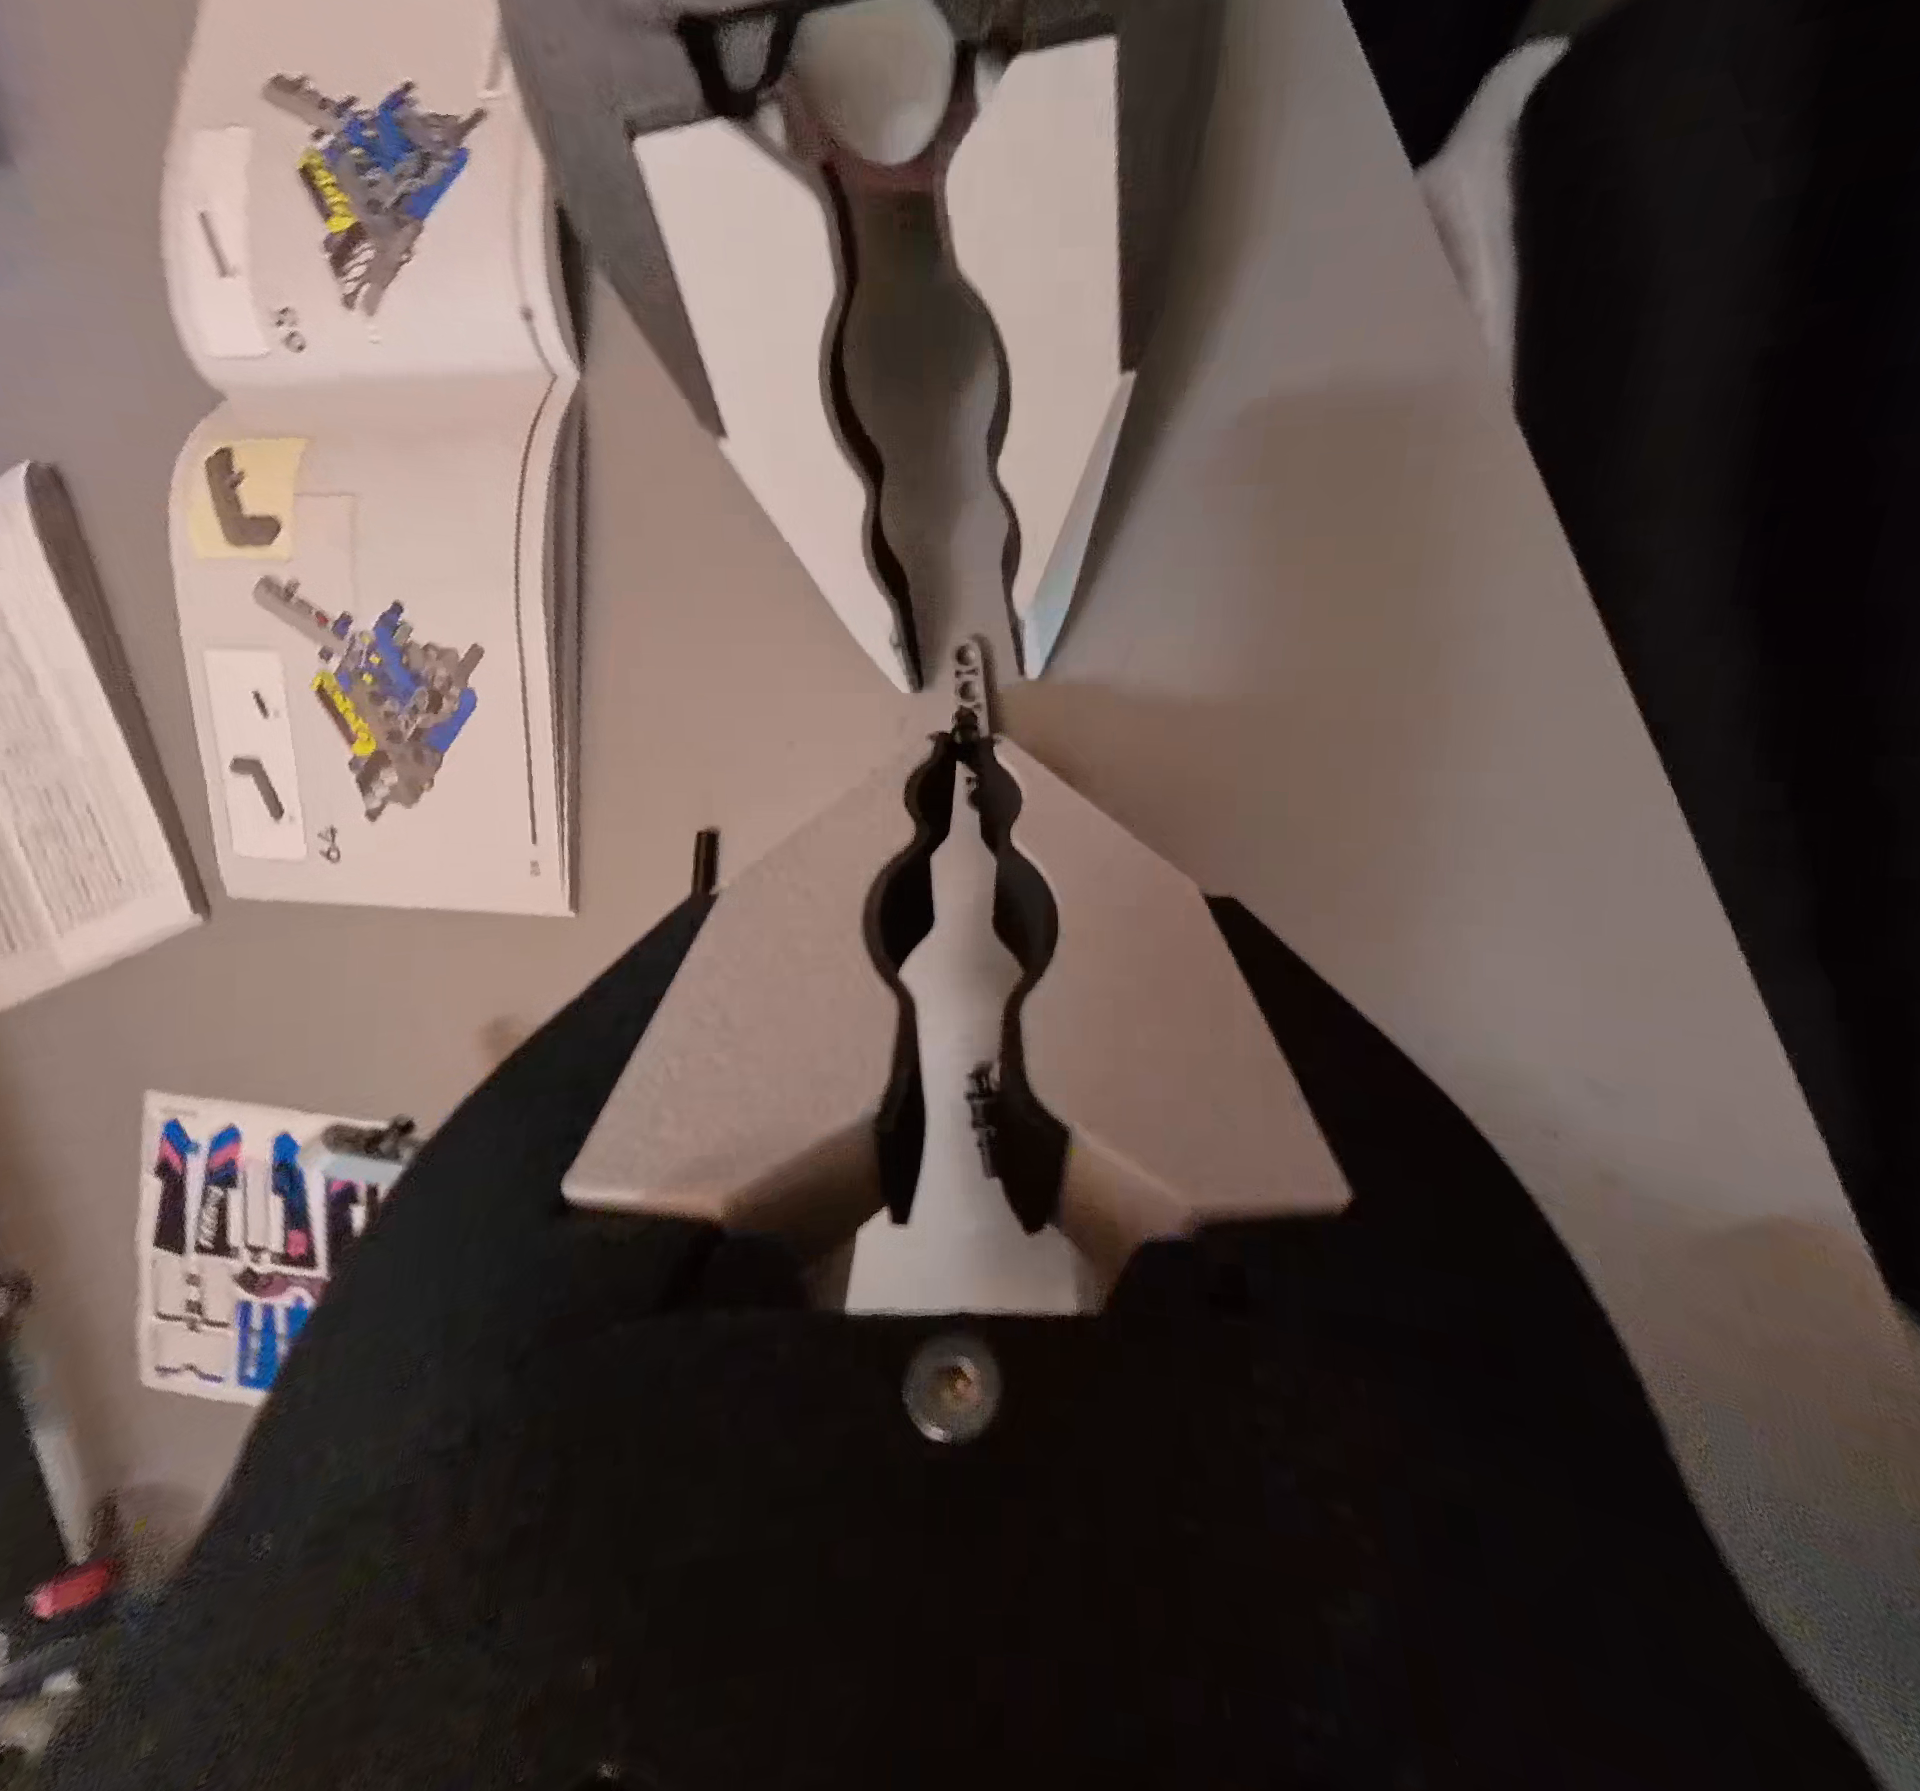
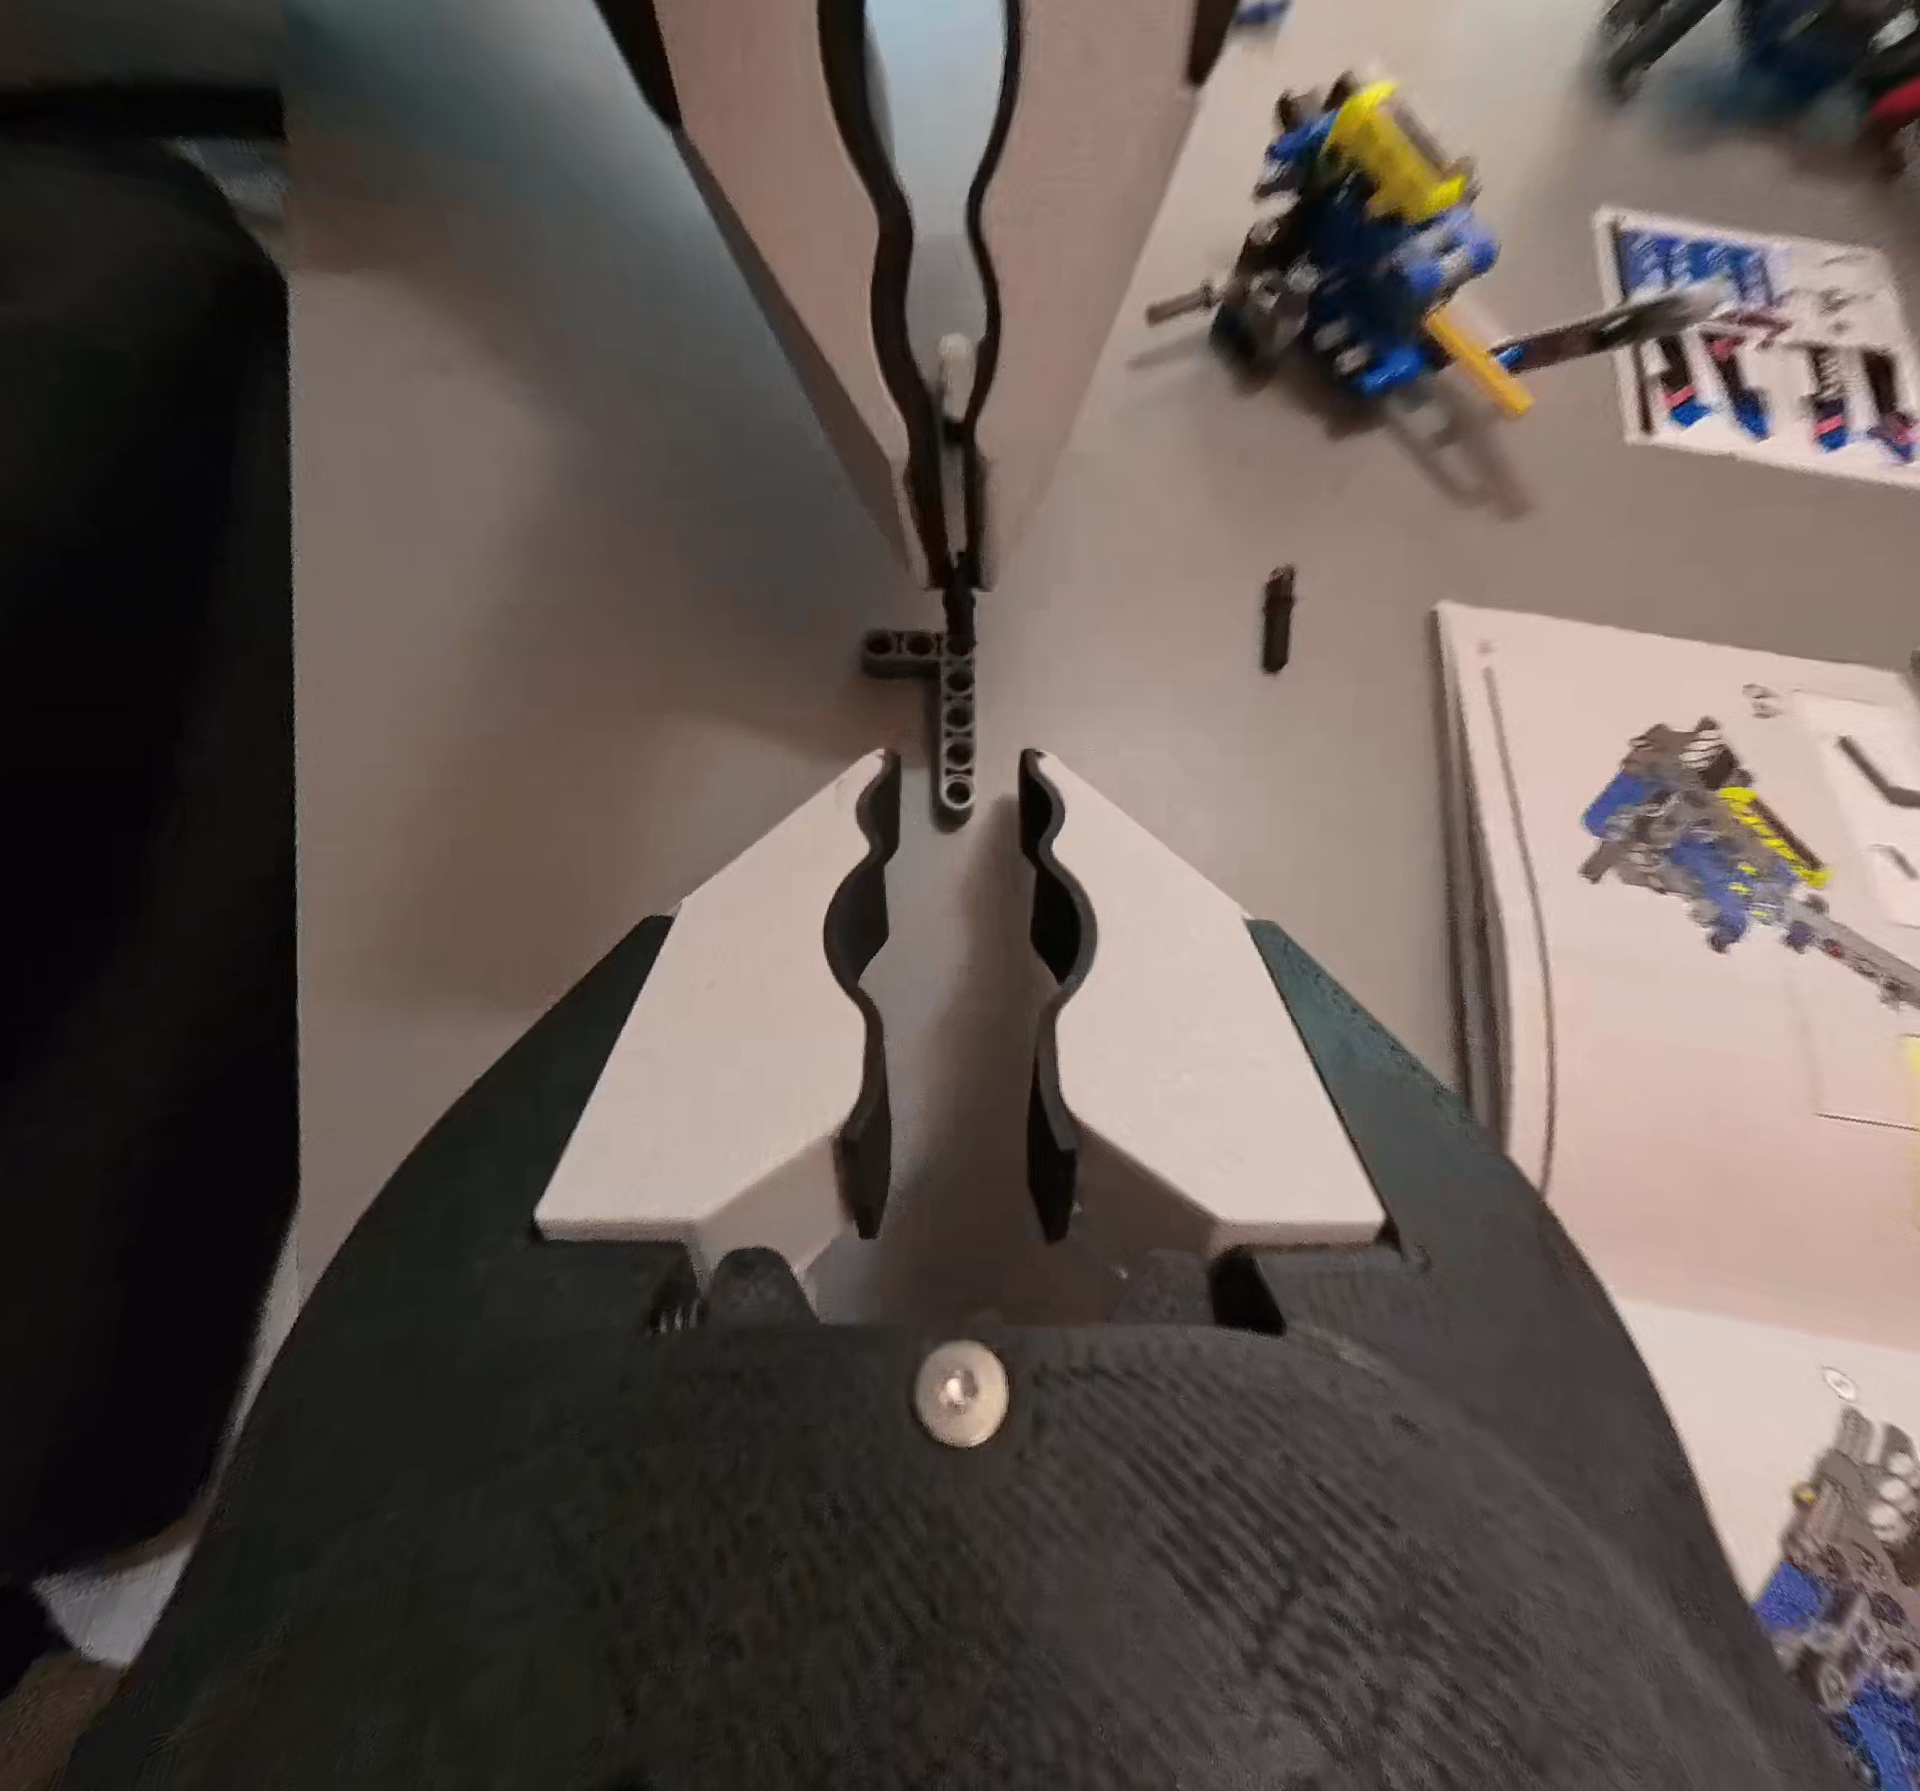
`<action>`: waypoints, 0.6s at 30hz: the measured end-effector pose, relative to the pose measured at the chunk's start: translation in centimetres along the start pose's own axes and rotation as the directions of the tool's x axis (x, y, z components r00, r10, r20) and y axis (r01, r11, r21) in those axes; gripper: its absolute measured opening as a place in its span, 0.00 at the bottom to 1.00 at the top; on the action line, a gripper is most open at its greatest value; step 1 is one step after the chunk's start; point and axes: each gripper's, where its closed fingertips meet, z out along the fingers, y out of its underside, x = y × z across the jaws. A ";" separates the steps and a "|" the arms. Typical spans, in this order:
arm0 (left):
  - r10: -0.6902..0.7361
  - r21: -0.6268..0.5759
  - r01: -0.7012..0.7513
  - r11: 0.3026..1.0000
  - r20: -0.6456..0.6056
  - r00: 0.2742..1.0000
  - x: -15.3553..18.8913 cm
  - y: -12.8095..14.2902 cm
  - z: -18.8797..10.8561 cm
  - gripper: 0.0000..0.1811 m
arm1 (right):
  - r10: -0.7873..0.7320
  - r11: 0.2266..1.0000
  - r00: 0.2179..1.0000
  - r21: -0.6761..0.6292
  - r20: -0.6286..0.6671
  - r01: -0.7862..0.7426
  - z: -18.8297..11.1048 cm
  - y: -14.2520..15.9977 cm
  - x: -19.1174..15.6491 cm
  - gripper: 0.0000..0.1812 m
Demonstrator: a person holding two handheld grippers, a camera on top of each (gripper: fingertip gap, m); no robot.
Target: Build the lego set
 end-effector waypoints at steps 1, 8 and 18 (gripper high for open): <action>0.027 -0.023 -0.027 0.999 -0.012 1.000 0.0 0.0 0.2 0.01 | -0.007 0.999 1.000 -0.033 0.000 0.007 0.3 0.4 -0.1 0.12; 0.161 -0.144 -0.173 0.974 -0.089 0.983 -0.3 0.9 1.3 0.01 | 0.028 0.998 1.000 -0.051 0.010 -0.028 0.8 0.5 0.2 0.03; 0.295 -0.238 -0.329 0.914 -0.167 0.941 -0.1 1.2 1.8 0.01 | 0.061 0.997 0.997 -0.052 0.038 -0.059 0.9 0.5 0.2 0.04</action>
